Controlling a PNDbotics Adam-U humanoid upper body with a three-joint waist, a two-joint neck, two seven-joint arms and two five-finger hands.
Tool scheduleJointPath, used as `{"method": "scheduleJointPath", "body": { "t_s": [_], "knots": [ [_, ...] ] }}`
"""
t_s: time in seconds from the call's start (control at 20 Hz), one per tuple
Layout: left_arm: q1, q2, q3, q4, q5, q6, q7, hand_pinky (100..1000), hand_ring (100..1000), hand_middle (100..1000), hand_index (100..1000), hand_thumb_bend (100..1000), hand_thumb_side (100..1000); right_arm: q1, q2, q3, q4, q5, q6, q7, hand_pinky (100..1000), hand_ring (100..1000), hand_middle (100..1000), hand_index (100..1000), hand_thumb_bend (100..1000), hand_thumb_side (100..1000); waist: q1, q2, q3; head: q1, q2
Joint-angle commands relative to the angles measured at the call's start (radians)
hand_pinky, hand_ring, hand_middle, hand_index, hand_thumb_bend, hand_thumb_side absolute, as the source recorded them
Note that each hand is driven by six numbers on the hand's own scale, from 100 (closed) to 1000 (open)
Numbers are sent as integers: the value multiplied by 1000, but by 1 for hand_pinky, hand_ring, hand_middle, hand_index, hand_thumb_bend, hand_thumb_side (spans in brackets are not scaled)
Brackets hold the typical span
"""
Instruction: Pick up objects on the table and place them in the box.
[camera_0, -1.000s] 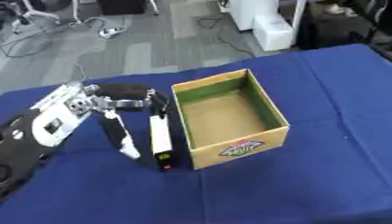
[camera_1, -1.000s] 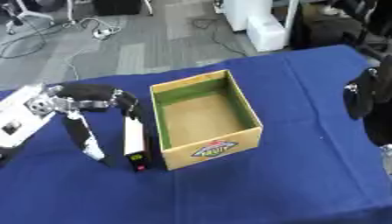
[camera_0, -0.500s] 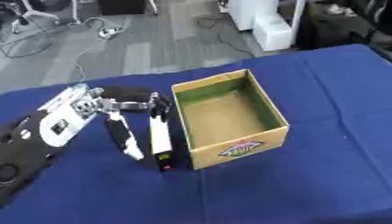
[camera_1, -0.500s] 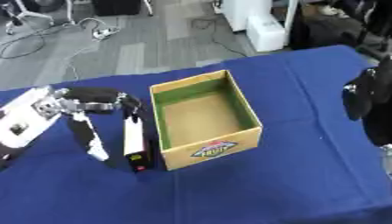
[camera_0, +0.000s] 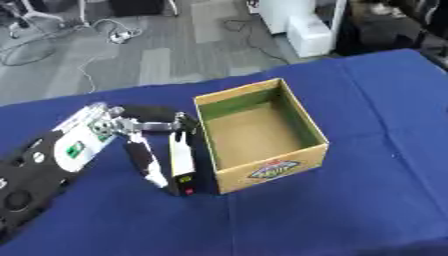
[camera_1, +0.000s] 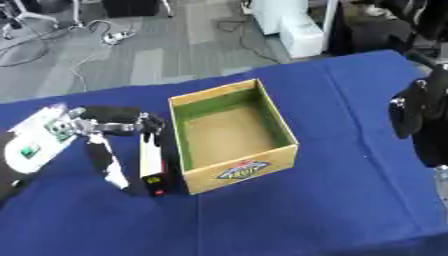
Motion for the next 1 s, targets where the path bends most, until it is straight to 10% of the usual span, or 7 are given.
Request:
{"method": "scheduleJointPath", "body": {
  "t_s": [0.05, 1.0],
  "knots": [
    [-13, 8, 5, 6, -8, -357, -357, 545, 659, 747, 827, 680, 461, -18, -23, -4, -13, -1, -25, 32, 193, 335, 389, 473, 100, 1000, -6, -5, -1, -8, -11],
    [-38, -14, -2, 23, -74, -357, -357, 749, 781, 851, 878, 665, 365, -22, -23, -1, -13, -5, -22, 38, 193, 336, 389, 474, 100, 1000, -5, -4, -4, -4, -15]
  ]
}}
